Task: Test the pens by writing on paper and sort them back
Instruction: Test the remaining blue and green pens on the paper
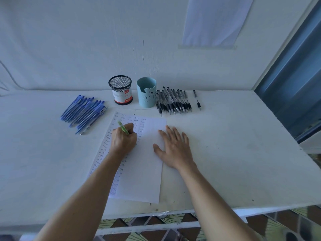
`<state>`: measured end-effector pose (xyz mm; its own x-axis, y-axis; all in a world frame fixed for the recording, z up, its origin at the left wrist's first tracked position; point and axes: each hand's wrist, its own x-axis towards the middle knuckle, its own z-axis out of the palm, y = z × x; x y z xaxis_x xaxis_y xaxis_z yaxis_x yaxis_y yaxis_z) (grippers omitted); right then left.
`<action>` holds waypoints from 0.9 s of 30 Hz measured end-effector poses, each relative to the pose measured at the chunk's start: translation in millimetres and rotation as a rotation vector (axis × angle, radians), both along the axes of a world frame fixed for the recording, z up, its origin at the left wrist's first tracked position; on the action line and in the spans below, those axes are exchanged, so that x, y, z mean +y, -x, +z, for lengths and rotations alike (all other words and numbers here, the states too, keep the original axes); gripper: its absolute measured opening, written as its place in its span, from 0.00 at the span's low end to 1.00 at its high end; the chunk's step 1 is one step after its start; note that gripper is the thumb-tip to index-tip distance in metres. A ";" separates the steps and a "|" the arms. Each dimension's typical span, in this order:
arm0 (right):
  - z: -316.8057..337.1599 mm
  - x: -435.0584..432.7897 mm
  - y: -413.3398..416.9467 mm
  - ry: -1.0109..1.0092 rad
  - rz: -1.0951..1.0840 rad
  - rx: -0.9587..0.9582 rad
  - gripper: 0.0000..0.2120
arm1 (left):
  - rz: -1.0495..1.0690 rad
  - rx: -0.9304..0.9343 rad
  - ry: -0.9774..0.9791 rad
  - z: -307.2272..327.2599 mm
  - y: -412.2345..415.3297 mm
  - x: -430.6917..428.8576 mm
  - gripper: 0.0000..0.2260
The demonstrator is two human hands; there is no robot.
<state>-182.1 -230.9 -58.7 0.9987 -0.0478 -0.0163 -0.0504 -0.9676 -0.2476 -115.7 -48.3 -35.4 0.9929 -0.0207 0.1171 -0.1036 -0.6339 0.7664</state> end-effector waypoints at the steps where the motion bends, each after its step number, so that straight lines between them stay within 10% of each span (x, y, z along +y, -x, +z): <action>1: 0.3 -0.1 0.1 -0.004 0.001 -0.001 0.32 | -0.002 -0.003 -0.005 0.8 0.7 -0.6 0.15; 27: 5.5 -1.1 1.9 -0.052 0.030 0.000 0.32 | -0.059 -0.009 -0.003 -0.7 0.8 -0.3 0.15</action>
<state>-184.0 -231.9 -53.1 0.9997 -0.0166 -0.0175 -0.0211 -0.9545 -0.2974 -116.5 -48.6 -36.1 0.9888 -0.0799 0.1262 -0.1482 -0.6283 0.7637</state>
